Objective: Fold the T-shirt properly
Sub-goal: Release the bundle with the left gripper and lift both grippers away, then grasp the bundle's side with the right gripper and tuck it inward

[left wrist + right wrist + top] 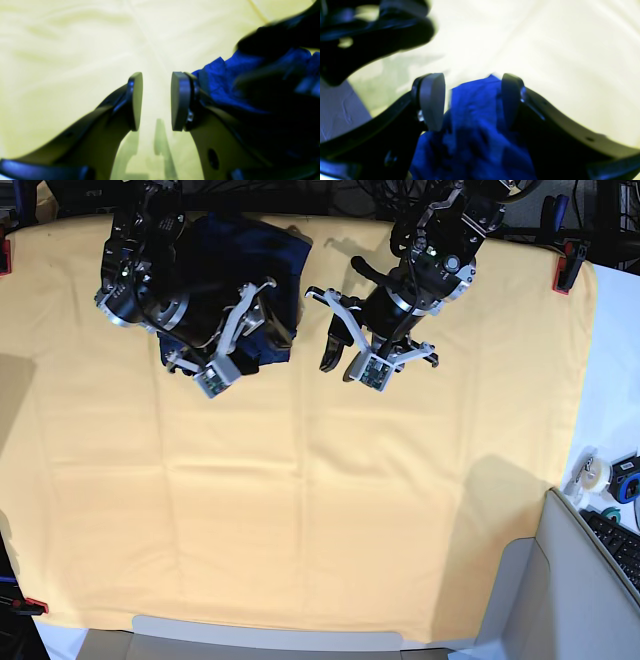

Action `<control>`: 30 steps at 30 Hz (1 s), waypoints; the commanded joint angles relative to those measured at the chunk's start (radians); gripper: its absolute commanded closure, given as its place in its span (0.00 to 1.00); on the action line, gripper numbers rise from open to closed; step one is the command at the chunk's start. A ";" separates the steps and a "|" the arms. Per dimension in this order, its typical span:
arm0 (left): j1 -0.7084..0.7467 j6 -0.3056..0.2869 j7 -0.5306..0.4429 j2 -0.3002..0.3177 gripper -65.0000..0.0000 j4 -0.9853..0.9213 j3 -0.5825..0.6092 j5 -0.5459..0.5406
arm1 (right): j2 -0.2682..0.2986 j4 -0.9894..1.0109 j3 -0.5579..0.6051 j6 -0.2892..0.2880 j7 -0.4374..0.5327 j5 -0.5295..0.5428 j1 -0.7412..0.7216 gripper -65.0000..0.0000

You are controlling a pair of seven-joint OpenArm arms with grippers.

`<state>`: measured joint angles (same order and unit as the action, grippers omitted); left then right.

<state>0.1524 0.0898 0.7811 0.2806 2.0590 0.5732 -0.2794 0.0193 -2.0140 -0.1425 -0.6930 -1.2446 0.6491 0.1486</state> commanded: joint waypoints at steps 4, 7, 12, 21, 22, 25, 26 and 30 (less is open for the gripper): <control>-0.007 0.001 -0.022 0.001 0.71 0.021 -0.011 -0.001 | 0.012 -0.017 -0.173 -0.005 0.015 0.116 -0.025 0.46; -0.007 0.001 -0.019 0.001 0.71 0.021 -0.009 -0.001 | 0.035 -0.017 -0.286 -0.005 -0.027 0.157 -0.019 0.46; -0.007 0.001 -0.019 -0.002 0.71 0.021 -0.005 -0.001 | 0.052 -0.018 -0.435 -0.005 -0.105 0.208 0.039 0.46; -0.006 0.001 -0.018 -0.004 0.71 0.019 -0.003 -0.002 | 0.173 -0.018 -0.454 -0.005 -0.100 0.212 0.188 0.46; -0.006 0.001 -0.018 -0.004 0.71 0.019 -0.003 -0.002 | 0.175 -0.018 -0.452 -0.005 -0.100 0.212 0.194 0.46; -0.003 0.001 -0.018 -0.011 0.71 0.019 -0.002 -0.002 | 0.175 -0.018 -0.451 -0.005 -0.100 0.214 0.200 0.46; 0.003 0.001 -0.018 -0.019 0.71 0.018 -0.003 -0.001 | 0.175 -0.018 -0.451 -0.005 -0.100 0.214 0.200 0.46; 0.011 0.001 -0.018 -0.024 0.71 0.018 -0.003 0.001 | 0.176 -0.021 -0.451 -0.005 -0.103 0.242 0.213 0.46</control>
<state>0.1749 0.0872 0.7849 0.2558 2.0586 0.5728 -0.2829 0.1844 -2.0148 -0.5896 -0.6922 -1.3609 0.8677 0.3573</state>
